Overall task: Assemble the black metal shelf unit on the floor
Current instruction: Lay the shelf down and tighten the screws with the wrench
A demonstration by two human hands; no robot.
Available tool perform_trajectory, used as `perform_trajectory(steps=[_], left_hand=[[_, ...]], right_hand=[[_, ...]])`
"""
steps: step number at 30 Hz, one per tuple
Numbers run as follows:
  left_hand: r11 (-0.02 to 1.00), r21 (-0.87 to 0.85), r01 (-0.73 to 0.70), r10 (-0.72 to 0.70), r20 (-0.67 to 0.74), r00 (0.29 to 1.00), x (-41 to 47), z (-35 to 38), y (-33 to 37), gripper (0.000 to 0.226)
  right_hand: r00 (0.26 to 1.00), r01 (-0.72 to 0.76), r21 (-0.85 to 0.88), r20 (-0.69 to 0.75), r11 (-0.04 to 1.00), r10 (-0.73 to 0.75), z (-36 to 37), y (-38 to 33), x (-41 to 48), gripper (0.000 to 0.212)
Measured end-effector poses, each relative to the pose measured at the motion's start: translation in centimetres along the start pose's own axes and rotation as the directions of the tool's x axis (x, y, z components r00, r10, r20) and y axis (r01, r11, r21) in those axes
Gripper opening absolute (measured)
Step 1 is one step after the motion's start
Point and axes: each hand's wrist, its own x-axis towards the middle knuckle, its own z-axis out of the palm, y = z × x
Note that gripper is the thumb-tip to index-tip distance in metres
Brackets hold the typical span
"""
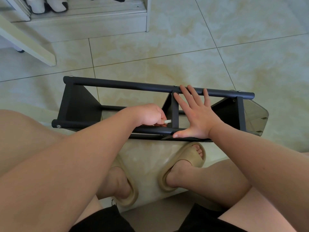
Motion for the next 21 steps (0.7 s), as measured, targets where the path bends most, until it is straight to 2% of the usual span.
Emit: perform_trajectory(steps=[4,10,17,21], left_hand=[[0.999,0.039,0.005,-0.006,0.027,1.000,0.0,0.0,0.0,0.014],[1.000,0.011,0.012,-0.012,0.036,0.999,0.2,0.1,-0.3,0.016],[0.991,0.121,-0.051,0.056,-0.044,0.997,0.2,-1.1,0.0,0.012],[0.986,0.160,-0.053,0.070,-0.103,0.992,0.4,-1.0,0.5,0.021]], right_hand=[[1.000,-0.001,0.004,0.002,1.000,0.001,0.0,0.0,0.0,0.134],[1.000,-0.001,0.002,0.003,1.000,0.001,-0.1,0.0,0.0,0.134],[1.000,0.003,0.006,0.003,1.000,-0.003,0.0,0.0,0.0,0.134],[1.000,0.005,0.004,0.002,1.000,-0.005,0.0,0.0,0.0,0.134]])
